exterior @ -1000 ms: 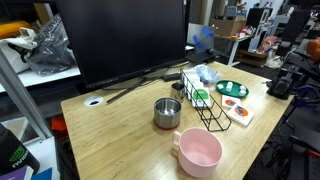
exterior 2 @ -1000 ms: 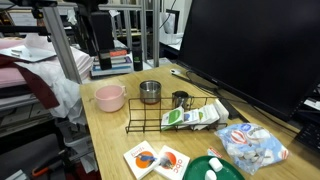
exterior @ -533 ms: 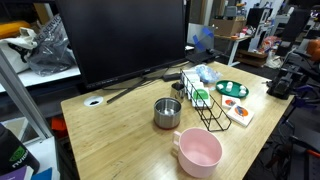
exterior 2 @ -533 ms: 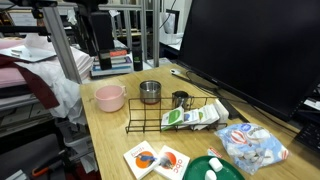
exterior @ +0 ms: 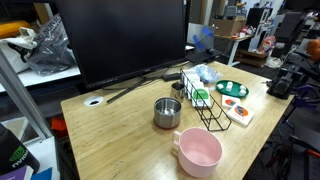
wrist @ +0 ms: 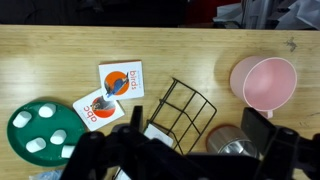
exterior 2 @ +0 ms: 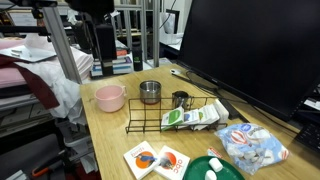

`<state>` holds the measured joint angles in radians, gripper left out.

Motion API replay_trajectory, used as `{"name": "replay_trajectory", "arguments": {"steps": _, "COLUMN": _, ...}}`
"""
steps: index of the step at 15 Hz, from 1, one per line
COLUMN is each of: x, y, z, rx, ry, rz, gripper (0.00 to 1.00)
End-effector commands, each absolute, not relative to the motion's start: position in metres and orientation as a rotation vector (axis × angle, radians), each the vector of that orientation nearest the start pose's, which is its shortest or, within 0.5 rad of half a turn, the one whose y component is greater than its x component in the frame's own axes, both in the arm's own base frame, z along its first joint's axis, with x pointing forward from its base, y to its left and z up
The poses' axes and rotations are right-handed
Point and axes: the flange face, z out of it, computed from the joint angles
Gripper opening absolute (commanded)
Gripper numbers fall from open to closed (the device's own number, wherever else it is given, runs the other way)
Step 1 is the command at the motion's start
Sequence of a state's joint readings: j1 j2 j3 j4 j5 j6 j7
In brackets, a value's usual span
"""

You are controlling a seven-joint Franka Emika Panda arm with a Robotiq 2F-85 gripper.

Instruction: Take a marshmallow from the plate and put it in the silver bowl

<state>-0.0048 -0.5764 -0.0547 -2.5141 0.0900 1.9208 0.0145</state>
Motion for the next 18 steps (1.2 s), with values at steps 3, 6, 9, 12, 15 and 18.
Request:
{"name": "replay_trajectory", "arguments": {"steps": 3, "x": 0.393, "y": -0.047, "z": 0.453, "rx": -2.895, "ry": 0.309, "rz": 0.018, "gripper": 1.0}}
{"name": "replay_trajectory", "arguments": {"steps": 6, "x": 0.388, "y": -0.046, "z": 0.446, "rx": -2.903, "ry": 0.311, "rz": 0.055, "gripper": 1.0}}
{"name": "replay_trajectory", "arguments": {"steps": 9, "x": 0.388, "y": -0.043, "z": 0.448, "rx": -2.907, "ry": 0.301, "rz": 0.048, "gripper": 1.0}}
{"name": "replay_trajectory", "arguments": {"steps": 12, "x": 0.388, "y": -0.043, "z": 0.449, "rx": -2.907, "ry": 0.301, "rz": 0.046, "gripper": 1.0}}
{"name": "replay_trajectory", "arguments": {"steps": 15, "x": 0.401, "y": -0.056, "z": 0.434, "rx": -2.843, "ry": 0.42, "rz": 0.024, "gripper": 1.0}}
{"name": "replay_trajectory", "arguments": {"steps": 18, "x": 0.423, "y": -0.089, "z": 0.408, "rx": -2.798, "ry": 0.634, "rz": -0.013, "gripper": 1.0}}
